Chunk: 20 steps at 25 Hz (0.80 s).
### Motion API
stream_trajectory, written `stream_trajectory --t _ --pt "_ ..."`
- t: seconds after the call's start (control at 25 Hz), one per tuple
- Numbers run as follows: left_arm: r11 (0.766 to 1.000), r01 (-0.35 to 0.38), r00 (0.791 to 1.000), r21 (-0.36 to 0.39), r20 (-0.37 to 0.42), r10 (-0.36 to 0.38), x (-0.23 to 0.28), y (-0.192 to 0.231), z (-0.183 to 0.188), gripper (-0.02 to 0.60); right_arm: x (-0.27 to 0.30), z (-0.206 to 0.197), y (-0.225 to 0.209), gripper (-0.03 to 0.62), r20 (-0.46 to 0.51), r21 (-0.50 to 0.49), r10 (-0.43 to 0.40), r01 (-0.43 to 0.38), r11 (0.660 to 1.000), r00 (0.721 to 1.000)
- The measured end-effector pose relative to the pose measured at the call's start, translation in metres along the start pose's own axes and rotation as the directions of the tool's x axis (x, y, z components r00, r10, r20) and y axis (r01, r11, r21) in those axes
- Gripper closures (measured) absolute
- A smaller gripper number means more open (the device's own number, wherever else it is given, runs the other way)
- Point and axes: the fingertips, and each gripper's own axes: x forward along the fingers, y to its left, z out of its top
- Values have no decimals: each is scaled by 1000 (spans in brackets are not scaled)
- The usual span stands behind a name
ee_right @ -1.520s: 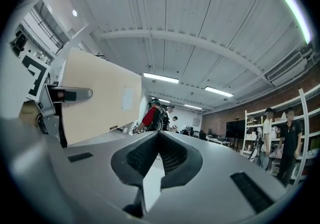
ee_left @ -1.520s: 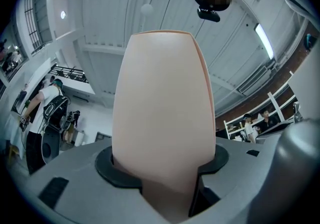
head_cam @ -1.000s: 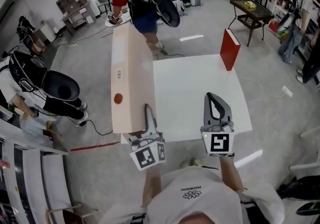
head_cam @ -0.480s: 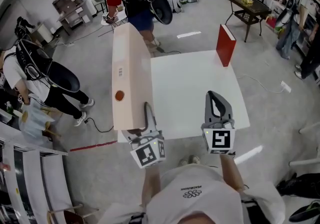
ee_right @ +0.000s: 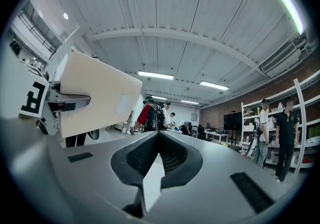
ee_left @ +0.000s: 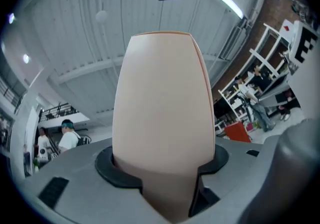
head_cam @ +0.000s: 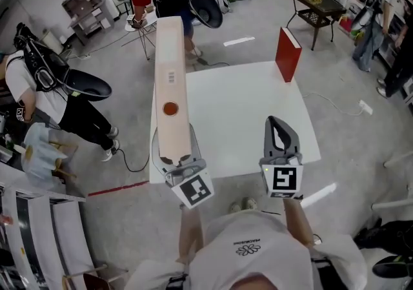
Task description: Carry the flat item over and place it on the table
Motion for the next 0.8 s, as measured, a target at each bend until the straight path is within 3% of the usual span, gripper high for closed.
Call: stream_trajectory --t 0.16,0.36,0.6,0.8 --pt "993 -11 1000 120 -19 13 7 0 -2 290 -3 1 -1 583 1 -18 -8 8 1000 1000" --pt "966 3 1000 260 -18 1 9 -5 -4 291 -10 2 -4 583 20 -41 -22 23 999 1000" --pt "876 89 996 473 -59 -70 20 -24 -8 291 -15 4 -8 583 14 -32 -33 34 999 999" --pt "809 173 985 561 -123 -125 23 -54 -19 290 -15 2 -18 583 22 -87 -34 36 996 999"
